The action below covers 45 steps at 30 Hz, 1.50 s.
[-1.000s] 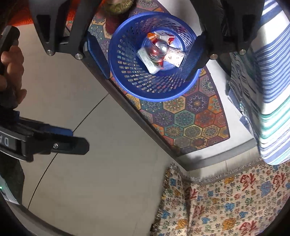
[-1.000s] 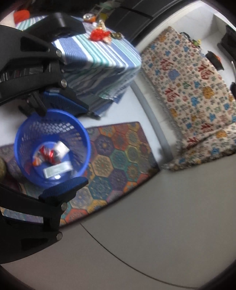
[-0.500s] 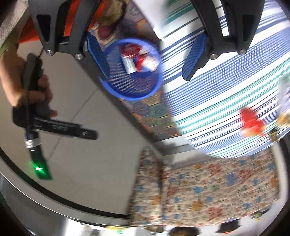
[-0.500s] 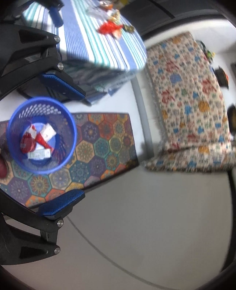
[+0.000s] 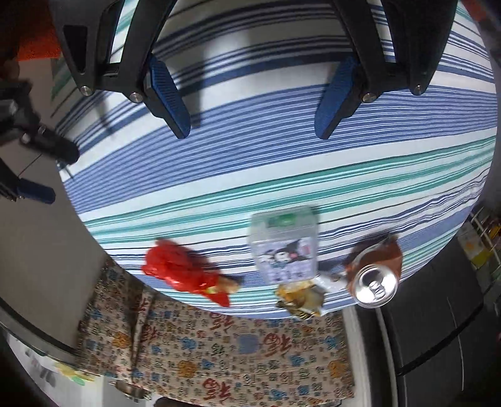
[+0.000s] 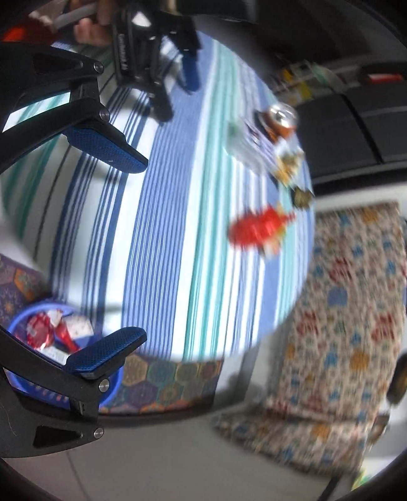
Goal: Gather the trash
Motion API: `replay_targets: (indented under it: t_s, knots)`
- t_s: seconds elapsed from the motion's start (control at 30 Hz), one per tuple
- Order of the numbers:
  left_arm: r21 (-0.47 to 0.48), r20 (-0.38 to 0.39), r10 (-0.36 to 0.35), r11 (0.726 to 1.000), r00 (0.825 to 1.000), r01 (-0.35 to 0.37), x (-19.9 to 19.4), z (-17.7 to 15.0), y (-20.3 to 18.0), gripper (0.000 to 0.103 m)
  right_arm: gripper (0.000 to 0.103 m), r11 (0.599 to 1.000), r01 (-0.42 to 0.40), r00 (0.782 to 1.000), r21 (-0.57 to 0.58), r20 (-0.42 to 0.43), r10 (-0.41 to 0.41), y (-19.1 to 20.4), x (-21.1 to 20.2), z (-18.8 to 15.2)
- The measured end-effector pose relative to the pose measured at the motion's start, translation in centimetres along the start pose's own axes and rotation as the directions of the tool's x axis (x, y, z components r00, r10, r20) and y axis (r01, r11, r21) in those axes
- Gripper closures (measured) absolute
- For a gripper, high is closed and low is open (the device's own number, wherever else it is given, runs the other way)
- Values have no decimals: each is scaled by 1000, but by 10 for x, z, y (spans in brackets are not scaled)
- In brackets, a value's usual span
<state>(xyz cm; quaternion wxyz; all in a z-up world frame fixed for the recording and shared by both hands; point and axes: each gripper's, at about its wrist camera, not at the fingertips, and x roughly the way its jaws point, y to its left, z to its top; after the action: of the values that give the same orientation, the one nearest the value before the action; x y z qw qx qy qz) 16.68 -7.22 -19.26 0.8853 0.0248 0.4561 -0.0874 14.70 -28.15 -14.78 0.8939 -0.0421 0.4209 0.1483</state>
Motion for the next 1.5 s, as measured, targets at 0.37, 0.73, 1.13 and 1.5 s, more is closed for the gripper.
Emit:
replay_targets:
  t_s: [0.37, 0.73, 1.13, 1.5]
  knots:
    - [-7, -20, 27, 1000, 999, -27, 24, 22, 11, 4, 3, 999, 29, 996, -20, -85, -31, 16, 51, 8]
    - [-59, -37, -53, 997, 998, 51, 56, 88, 13, 4, 1, 999, 18, 995, -31, -95, -21, 15, 50, 13]
    - [84, 7, 22, 996, 1000, -23, 34, 65, 20, 36, 12, 999, -18, 997, 44, -71, 21, -22, 75, 65]
    - [-9, 32, 39, 999, 999, -39, -17, 11, 78, 35, 83, 998, -63, 998, 5, 0, 63, 20, 83, 91]
